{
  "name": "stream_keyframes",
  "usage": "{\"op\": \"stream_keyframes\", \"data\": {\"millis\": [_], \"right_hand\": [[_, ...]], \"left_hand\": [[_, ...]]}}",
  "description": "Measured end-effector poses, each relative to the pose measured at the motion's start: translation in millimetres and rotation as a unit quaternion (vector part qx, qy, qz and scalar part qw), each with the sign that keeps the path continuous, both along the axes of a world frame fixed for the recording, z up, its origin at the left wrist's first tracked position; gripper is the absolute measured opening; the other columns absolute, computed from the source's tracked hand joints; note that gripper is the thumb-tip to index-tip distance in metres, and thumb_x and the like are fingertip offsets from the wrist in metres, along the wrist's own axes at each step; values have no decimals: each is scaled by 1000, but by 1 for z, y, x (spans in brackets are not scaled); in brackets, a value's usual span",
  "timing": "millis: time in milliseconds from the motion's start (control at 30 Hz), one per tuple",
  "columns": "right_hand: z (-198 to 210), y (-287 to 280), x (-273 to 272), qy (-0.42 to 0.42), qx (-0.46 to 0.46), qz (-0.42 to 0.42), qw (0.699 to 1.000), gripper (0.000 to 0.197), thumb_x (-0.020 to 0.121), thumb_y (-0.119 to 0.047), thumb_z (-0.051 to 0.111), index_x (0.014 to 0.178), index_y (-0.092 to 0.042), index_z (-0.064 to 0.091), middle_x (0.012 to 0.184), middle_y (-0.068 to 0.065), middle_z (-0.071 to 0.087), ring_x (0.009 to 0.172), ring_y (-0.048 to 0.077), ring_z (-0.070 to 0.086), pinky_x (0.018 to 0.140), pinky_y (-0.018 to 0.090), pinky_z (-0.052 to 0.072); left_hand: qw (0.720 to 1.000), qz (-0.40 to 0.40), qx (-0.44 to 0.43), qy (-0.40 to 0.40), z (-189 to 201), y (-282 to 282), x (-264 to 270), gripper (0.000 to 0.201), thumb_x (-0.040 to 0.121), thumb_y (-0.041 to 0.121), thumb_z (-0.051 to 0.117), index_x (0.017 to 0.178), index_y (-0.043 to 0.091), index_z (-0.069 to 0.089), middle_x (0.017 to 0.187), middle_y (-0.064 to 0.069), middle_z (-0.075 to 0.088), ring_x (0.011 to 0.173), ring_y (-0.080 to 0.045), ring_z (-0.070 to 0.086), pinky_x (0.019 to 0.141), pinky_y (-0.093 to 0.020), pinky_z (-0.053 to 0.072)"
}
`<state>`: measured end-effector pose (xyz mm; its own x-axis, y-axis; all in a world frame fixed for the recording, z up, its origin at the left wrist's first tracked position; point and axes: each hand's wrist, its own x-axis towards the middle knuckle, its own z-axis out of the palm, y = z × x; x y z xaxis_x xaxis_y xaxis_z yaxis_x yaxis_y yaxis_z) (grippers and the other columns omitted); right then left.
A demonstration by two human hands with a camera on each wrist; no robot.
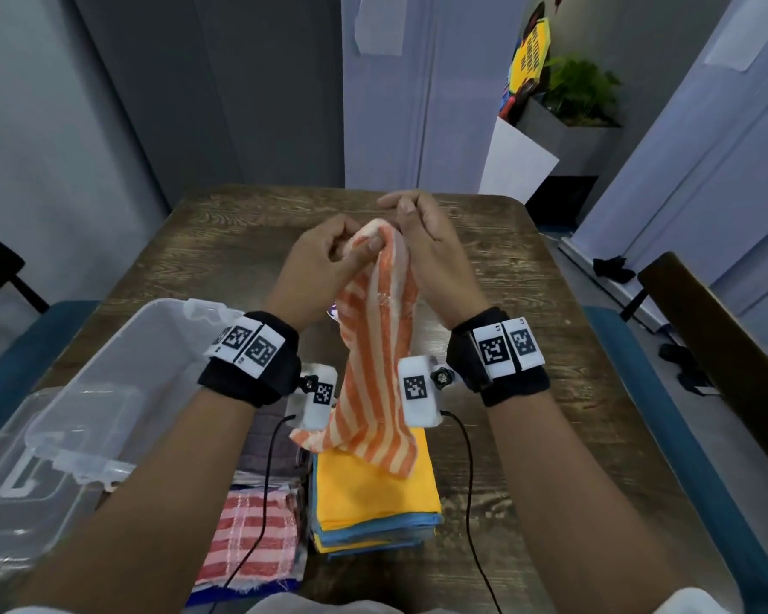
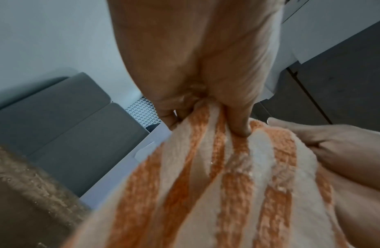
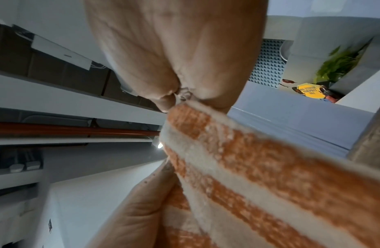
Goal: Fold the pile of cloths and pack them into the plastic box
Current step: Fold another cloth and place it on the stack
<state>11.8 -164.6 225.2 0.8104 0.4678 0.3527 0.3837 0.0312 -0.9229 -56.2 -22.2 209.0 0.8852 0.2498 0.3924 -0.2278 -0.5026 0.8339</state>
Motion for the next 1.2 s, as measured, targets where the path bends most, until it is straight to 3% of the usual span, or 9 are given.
{"op": "stream_keyframes", "data": {"millis": [100, 167, 233, 433, 600, 667, 833, 1033, 1200], "right_hand": [[-11, -4, 0, 56, 17, 26, 998, 30, 104, -38, 50, 122, -15, 53, 105, 11, 63, 94, 19, 63, 90, 41, 54], [-18, -7, 1, 60, 3, 53, 997, 44, 96, -36, 65, 130, -17, 45, 113, 13, 63, 102, 24, 66, 90, 41, 57], [-31, -9, 0, 55, -32, 80, 995, 48, 91, -27, 74, 129, -19, 45, 120, 11, 64, 108, 22, 66, 87, 39, 59], [-103, -9, 10, 29, -199, 66, 977, 17, 93, -3, 57, 99, -12, 70, 90, 7, 75, 80, 25, 73, 78, 51, 60], [-162, -19, 9, 119, -266, 85, 953, 20, 95, -6, 55, 86, -21, 66, 74, 1, 72, 71, 23, 73, 80, 49, 61], [-183, -21, 6, 140, -311, 128, 931, 17, 91, -11, 63, 91, -27, 65, 80, -1, 72, 76, 19, 72, 81, 46, 61], [-225, -25, -8, 104, -478, 113, 865, 21, 87, -9, 65, 107, -11, 71, 103, 8, 75, 92, 24, 71, 83, 37, 58], [-246, -29, -7, 96, -457, 8, 884, 27, 101, -26, 52, 116, -11, 68, 119, 13, 67, 99, 26, 66, 90, 37, 56], [-222, -40, 2, 70, -526, -37, 847, 29, 95, -8, 49, 70, -11, 63, 93, 18, 66, 80, 31, 58, 70, 32, 47]], "left_hand": [[1000, 7, -3, 8, 0, 7, 1, 11, 96, 26, 67, 85, 26, 67, 74, 17, 67, 67, 0, 60, 63, -18, 47], [1000, 18, 7, -3, 7, 9, 3, 11, 98, 25, 64, 92, 19, 71, 82, 6, 72, 73, -14, 65, 66, -29, 53], [999, 28, 2, -25, 17, 9, 4, 13, 98, 25, 63, 97, 17, 73, 87, 5, 74, 81, -10, 68, 72, -25, 54], [998, 15, 44, -38, 57, 3, -1, 27, 99, 40, 60, 89, 19, 75, 66, 24, 64, 65, 6, 57, 67, -8, 40], [992, 34, 76, -92, 71, 6, 0, 38, 100, 47, 57, 87, 15, 73, 78, -18, 67, 73, -37, 60, 68, -34, 47], [992, 39, 83, -92, 70, 8, 0, 38, 100, 48, 55, 88, 16, 72, 80, -23, 66, 75, -40, 59, 70, -38, 48], [994, 14, 92, -62, 69, 6, -9, 33, 101, 44, 55, 96, 17, 73, 84, -14, 68, 76, -32, 61, 68, -35, 48], [995, -43, 73, 43, 49, 19, -13, 16, 101, 18, 59, 109, 23, 73, 104, 12, 74, 97, -6, 69, 90, -27, 53], [995, -55, 53, 70, 36, 15, -16, 27, 104, 9, 51, 111, 23, 73, 111, 15, 70, 105, 0, 64, 91, -18, 48]]}}
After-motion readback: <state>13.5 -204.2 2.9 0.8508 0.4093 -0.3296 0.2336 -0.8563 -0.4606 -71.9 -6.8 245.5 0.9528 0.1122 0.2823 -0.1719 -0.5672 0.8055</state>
